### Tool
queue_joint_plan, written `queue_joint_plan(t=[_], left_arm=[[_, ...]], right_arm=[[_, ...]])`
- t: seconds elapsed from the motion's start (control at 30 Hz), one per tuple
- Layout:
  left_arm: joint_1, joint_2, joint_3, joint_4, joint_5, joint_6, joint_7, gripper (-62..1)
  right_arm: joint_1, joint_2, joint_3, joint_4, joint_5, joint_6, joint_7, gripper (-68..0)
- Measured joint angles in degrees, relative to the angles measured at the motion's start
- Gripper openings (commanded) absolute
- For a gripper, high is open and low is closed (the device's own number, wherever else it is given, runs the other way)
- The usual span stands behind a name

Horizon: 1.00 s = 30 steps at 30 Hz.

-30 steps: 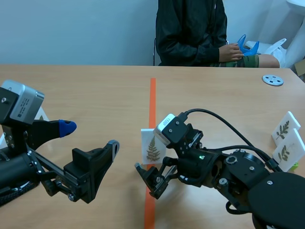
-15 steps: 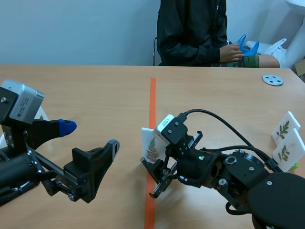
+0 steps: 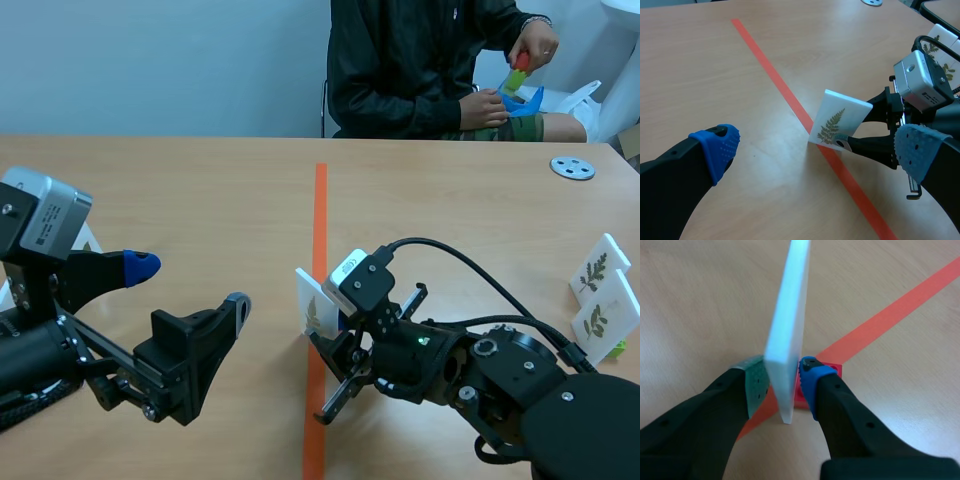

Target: Sort the leaf by its shape. The table is split by an orange tape line. A compound leaf with several leaflets goes to the left side, a simple leaf with one blade goes to the right side. Return to the home posture when a red brick is placed on the table.

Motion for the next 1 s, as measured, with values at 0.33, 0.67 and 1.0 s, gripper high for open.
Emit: queue_joint_plan(t=[0.33, 0.67, 1.0], left_arm=[[0.0, 0.0, 0.0, 0.0, 0.0, 0.0, 0.0, 1.4], [0.0, 0.0, 0.0, 0.0, 0.0, 0.0, 0.0, 1.4], [0.0, 0.0, 0.0, 0.0, 0.0, 0.0, -0.2, 1.4]], right_arm=[[0.0, 1.8, 0.0, 1.7, 0.0, 0.2, 0.0, -66.4], [-7.9, 7.0, 12.6, 17.9, 5.1, 2.0, -2.6, -66.2], [-21.7, 6.8, 26.2, 30.0, 15.5, 3.7, -9.4, -66.3]])
